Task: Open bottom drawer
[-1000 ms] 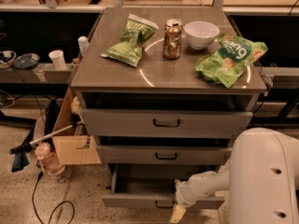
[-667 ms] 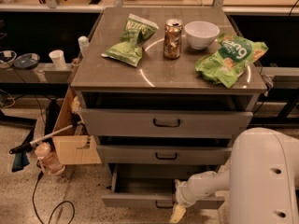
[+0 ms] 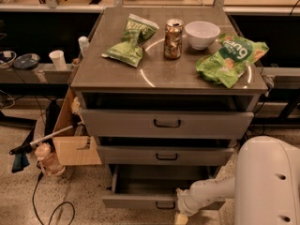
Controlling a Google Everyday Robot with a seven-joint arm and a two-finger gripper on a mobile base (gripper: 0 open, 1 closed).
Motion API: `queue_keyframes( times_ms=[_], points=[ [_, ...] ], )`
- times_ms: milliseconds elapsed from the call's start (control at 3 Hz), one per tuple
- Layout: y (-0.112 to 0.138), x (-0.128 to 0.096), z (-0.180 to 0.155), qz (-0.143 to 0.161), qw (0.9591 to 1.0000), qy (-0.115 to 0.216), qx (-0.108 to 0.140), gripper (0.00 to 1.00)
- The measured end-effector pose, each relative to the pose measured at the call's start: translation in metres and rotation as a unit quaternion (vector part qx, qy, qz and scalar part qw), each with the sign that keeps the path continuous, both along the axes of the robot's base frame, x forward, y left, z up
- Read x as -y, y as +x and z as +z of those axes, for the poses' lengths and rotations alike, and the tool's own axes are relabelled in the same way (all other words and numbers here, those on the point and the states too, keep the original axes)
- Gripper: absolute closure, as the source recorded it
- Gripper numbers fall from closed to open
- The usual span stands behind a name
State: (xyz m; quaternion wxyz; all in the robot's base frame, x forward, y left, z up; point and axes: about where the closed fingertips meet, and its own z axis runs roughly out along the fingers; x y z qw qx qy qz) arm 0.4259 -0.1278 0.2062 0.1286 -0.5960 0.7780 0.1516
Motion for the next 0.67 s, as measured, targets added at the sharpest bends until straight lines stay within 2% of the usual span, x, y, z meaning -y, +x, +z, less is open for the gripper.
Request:
queue_keyframes(
  times_ms=[333,667],
  points=[
    [-0.019,0.006,0.005,0.006,0.9998,0.016,0.007,0.00],
    [-0.061,0.026,0.022,-0.014,0.9991,0.035,0.019,0.00]
  ],
)
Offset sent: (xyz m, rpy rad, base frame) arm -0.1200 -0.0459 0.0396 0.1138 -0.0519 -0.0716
